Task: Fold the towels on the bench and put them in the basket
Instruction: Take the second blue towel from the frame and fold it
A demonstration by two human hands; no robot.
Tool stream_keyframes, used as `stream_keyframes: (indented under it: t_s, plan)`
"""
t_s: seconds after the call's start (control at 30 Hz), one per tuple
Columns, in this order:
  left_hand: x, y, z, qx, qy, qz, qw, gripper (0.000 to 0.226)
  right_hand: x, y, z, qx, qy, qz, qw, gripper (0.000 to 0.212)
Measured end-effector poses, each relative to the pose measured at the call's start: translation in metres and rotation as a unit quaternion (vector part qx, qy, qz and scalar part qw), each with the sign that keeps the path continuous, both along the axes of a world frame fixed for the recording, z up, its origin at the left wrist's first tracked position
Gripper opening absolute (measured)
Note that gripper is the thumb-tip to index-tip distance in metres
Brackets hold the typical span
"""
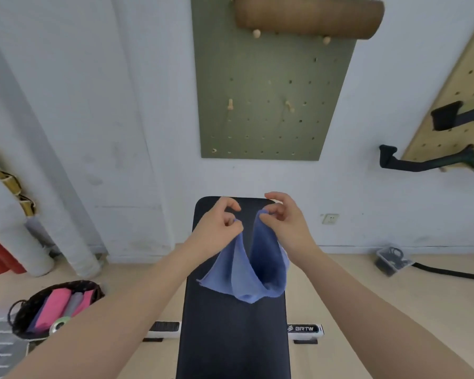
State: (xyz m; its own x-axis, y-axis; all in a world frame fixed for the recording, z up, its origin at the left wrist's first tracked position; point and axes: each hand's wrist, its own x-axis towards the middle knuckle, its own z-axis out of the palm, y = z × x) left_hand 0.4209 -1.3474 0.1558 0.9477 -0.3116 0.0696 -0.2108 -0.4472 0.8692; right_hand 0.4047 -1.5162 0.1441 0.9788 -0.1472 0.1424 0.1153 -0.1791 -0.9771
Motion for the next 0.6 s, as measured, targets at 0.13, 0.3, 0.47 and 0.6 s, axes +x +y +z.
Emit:
stream_keyframes:
  t_s: [0.13, 0.3, 0.47, 0.6]
  plan:
    - [0.001, -0.012, 0.016, -0.068, 0.007, -0.02, 0.997, 0.026, 0.002, 0.013, 0.02, -0.012, -0.018, 0.036, 0.999, 0.019]
    - [0.001, -0.013, 0.02, -0.088, 0.018, -0.01, 0.996, 0.014, 0.001, 0.014, 0.024, -0.106, -0.035, 0.019, 0.994, 0.013]
    - [-0.002, -0.013, 0.024, -0.077, 0.046, -0.025, 0.996, 0.014, -0.002, 0.013, 0.028, -0.159, -0.053, 0.014, 0.986, 0.012]
    - [-0.002, -0.011, 0.031, -0.145, 0.088, -0.029, 0.985, 0.013, -0.005, 0.015, 0.037, -0.114, -0.077, 0.015, 0.99, 0.011]
